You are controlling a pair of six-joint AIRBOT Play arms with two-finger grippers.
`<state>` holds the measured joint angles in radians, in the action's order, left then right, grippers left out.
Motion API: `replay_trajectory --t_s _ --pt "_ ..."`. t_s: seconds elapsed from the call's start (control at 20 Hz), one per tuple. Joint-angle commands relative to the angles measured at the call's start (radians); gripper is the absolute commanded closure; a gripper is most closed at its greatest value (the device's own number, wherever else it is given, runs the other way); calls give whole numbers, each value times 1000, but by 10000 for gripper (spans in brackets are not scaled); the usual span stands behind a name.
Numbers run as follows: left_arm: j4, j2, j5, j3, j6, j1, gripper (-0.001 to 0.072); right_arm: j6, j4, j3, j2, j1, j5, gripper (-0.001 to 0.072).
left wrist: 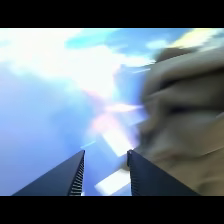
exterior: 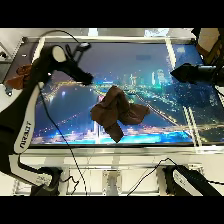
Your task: Fold the shirts.
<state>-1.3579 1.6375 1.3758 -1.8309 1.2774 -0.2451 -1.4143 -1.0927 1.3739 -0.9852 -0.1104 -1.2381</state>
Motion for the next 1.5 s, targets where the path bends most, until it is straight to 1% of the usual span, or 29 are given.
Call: replay_trajectory --t_s 0.0,0.1,0.2,0.4,0.6,0.75,0.9,1.25,1.3,1.4,1.45 --pt "-1 -11 137 -49 33 126 419 0 -74 0 0 3 -45 348" --pt "175 -11 160 -15 32 196 418 0 -106 0 0 3 -80 348" --pt "299 -11 156 54 18 239 418 0 -130 0 0 3 -96 348" --pt "439 -10 125 284 -89 252 407 -1 -140 0 0 3 -82 348" --pt "462 -10 118 500 -196 207 407 -3 -139 0 0 3 -39 348" --pt "497 -4 10 602 -262 166 408 -5 -137 0 0 3 -16 349" --pt "552 -2 -64 627 -308 123 407 -25 -134 0 0 3 -21 348" --pt "552 -1 -209 628 -337 33 410 -30 -127 0 0 3 -21 349" --pt "552 -1 -219 628 -337 31 430 -30 -126 0 0 3 -21 348" --pt "552 -1 -227 628 -337 32 613 -30 -127 0 0 3 -21 349" --pt "550 -1 -227 628 -348 32 626 -30 -127 0 0 3 -21 349"
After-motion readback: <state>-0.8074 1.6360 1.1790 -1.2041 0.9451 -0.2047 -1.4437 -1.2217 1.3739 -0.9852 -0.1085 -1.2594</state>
